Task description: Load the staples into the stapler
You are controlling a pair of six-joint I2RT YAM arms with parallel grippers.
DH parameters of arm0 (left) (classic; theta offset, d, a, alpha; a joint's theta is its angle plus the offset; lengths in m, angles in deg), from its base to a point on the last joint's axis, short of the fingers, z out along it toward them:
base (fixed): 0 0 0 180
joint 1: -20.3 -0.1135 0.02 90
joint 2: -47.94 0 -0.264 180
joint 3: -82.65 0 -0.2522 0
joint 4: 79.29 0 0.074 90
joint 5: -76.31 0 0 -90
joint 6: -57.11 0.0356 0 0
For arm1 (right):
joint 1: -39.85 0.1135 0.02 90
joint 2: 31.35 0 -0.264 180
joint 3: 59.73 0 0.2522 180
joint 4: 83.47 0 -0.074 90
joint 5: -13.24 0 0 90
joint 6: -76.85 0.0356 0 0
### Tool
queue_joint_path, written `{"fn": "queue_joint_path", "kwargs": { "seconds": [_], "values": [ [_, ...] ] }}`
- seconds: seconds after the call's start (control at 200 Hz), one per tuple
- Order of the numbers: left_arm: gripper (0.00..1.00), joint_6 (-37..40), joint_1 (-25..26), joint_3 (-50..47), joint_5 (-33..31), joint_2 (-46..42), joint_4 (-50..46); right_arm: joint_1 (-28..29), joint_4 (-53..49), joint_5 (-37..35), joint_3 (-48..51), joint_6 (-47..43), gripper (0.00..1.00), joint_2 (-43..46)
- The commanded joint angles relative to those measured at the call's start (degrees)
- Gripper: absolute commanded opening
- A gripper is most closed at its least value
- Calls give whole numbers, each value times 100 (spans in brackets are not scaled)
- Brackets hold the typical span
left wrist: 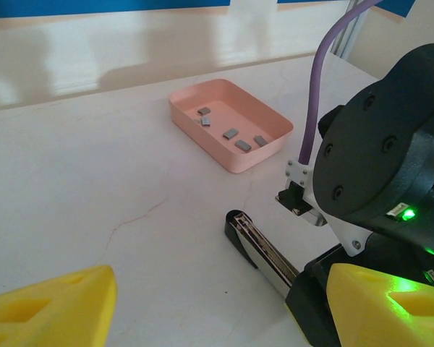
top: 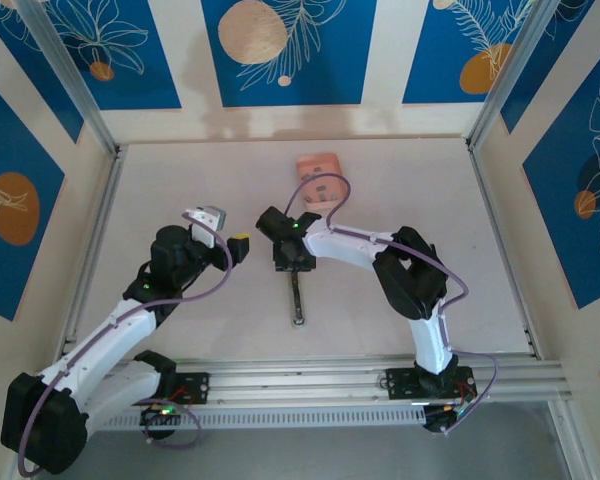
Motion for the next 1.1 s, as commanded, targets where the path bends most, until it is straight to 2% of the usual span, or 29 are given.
{"fn": "queue_joint_path", "kwargs": {
  "seconds": [0.0, 0.33, 0.49, 0.785, 0.855, 0.945, 1.095],
  "values": [
    [76, -90, 38, -35, -65, -45, 139, -55, 7, 244, 46, 29, 36, -179],
    [76, -86, 38, -118, -205, -132, 122, -126, 73, 422, -122, -150, 35, -447],
    [77, -44, 38, -125, -239, -134, 79, -172, 141, 331, -224, -338, 26, -489],
    [78, -130, 36, -4, -447, -40, -128, -424, 56, 299, -866, -1093, 23, -810],
    [78, -145, 38, 1, -449, -27, -133, -442, 45, 311, -981, -1253, 26, -855],
    [78, -180, 38, -3, -459, -52, -142, -443, 25, 376, -1093, -1432, 37, -817],
    [78, -160, 38, 54, -497, -134, -287, -399, -89, 439, -1048, -1784, 48, -348]
  ]
}}
